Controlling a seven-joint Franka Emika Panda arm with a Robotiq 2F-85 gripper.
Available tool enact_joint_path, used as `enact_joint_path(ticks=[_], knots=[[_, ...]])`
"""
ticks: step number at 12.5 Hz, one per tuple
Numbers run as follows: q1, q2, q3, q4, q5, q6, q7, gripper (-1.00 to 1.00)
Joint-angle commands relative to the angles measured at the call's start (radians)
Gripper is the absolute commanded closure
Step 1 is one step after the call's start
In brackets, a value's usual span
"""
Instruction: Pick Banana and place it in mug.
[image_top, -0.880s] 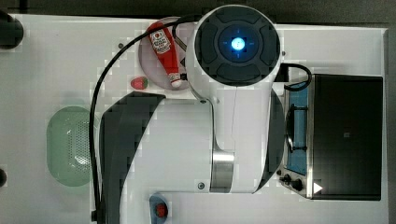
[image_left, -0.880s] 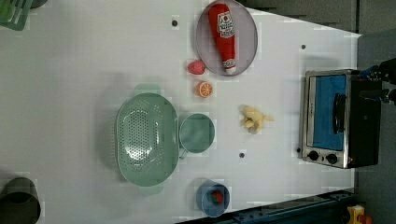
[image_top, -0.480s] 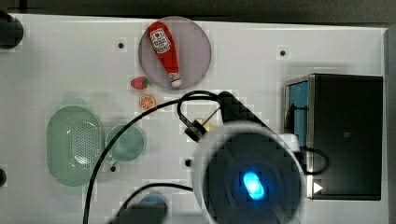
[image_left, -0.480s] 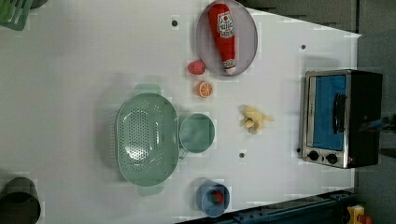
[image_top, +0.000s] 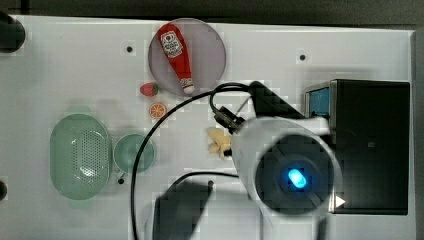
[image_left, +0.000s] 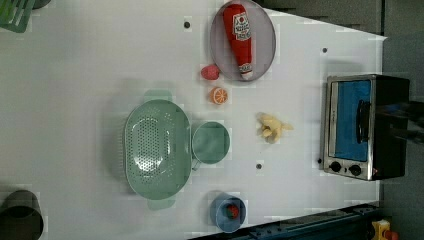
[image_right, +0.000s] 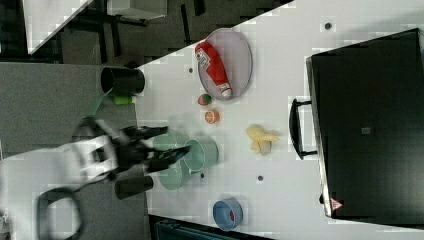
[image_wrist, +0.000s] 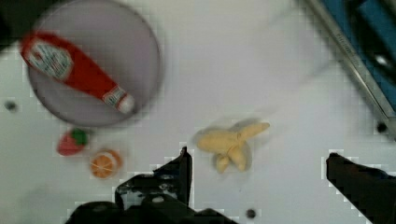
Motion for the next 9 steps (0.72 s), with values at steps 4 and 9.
enact_joint_path(ticks=[4, 9], knots=[[0.017, 0.244, 0.026, -0.228, 0.003, 0.276, -0.709, -1.0], [0.017, 0.476, 0.029, -0.253, 0.003, 0.571, -0.979, -1.0]])
